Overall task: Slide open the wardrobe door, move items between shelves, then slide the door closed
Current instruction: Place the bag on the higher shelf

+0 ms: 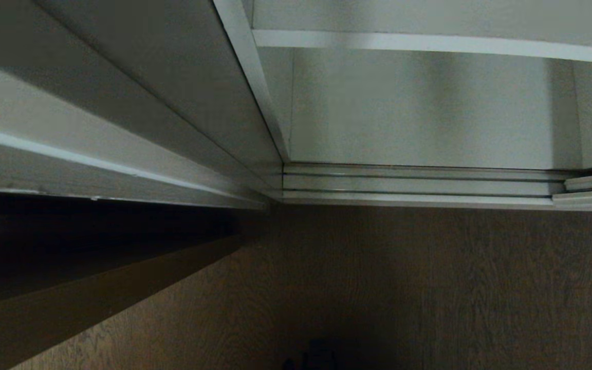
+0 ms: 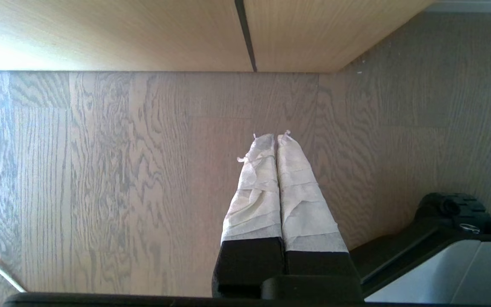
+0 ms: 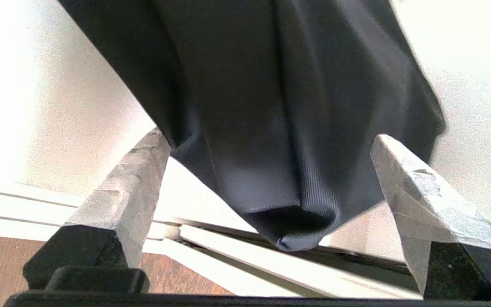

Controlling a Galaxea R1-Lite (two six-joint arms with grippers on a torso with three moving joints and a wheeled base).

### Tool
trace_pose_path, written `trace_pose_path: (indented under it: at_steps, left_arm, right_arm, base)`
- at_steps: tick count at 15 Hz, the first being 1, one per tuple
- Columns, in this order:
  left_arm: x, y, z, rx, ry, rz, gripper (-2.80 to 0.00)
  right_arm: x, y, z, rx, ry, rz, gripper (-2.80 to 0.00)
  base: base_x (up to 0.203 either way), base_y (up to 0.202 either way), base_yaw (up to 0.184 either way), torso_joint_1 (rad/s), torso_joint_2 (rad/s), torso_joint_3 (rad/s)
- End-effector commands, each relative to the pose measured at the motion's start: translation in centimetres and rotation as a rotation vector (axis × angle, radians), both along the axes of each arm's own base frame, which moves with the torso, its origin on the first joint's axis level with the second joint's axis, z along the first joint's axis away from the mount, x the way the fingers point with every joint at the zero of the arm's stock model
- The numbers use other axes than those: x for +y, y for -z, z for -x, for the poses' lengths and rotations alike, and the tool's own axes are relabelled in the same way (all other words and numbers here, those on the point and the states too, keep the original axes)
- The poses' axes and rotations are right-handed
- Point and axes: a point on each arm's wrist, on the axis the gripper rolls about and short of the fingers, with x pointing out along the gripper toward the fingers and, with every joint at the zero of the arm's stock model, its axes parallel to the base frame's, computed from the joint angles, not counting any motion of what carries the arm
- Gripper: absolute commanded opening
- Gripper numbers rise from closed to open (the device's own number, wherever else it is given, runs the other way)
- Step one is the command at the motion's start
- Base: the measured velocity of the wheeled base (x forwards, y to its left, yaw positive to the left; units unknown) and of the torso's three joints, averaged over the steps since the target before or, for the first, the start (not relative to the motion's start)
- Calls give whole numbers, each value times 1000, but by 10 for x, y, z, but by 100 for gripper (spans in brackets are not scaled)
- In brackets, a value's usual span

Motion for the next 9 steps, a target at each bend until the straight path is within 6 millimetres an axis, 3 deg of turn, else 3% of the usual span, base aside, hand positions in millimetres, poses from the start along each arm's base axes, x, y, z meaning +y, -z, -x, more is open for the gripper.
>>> trace_pose_path:
  at_steps: [1, 6, 9]
  left_arm:
    - [0, 0, 0, 0, 1, 0, -280]
    - [0, 0, 0, 0, 0, 0, -280]
    - [0, 0, 0, -1, 0, 0, -280]
  right_arm:
    - [0, 16, 7, 22, -6, -9, 0]
    - [2, 52, 15, 93, -75, -53, 0]
    - [2, 59, 14, 100, -117, -106, 0]
  base:
    - [0, 0, 0, 0, 0, 0]
    - [0, 0, 0, 0, 0, 0]
    - [0, 0, 0, 0, 0, 0]
